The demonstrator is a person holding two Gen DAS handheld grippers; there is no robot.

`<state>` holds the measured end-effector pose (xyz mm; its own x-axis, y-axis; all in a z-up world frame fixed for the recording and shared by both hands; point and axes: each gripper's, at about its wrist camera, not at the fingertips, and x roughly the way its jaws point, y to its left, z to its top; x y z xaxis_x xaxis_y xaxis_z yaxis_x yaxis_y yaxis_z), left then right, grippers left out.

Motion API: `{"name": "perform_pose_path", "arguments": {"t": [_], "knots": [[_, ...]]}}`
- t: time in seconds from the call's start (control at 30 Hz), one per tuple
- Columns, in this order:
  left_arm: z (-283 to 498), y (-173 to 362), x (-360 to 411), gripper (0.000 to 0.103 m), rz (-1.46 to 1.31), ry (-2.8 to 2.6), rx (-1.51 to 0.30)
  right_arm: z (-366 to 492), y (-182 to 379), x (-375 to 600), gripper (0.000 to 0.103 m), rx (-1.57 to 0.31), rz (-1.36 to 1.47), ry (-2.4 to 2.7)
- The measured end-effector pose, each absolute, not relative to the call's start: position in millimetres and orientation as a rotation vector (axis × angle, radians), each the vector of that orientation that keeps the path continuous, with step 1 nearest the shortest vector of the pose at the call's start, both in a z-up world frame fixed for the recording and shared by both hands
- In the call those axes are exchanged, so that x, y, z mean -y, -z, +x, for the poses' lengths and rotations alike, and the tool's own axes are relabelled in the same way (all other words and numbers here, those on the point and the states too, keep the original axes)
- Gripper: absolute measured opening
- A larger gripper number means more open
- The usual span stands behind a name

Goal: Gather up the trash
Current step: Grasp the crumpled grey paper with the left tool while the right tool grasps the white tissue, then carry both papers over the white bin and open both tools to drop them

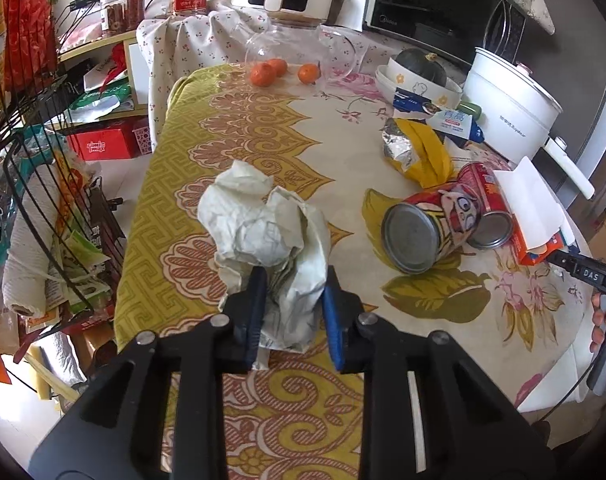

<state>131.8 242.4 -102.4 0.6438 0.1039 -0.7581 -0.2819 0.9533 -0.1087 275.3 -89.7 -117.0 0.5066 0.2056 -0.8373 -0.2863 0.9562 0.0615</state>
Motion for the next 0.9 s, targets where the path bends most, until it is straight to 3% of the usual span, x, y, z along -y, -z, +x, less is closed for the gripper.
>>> {"name": "perform_pose_path", "arguments": {"t": [0.07, 0.17, 0.9], "knots": [[133, 98, -233, 0.029, -0.219, -0.197, -0.840, 274, 116, 93, 0.035, -0.992, -0.081, -0.305], [136, 91, -217, 0.029, -0.215, -0.151, -0.836, 272, 109, 102, 0.033, -0.983, -0.043, -0.321], [154, 59, -70, 0.029, -0.131, 0.123, -0.838, 224, 42, 200, 0.033, -0.932, -0.008, -0.291]]}}
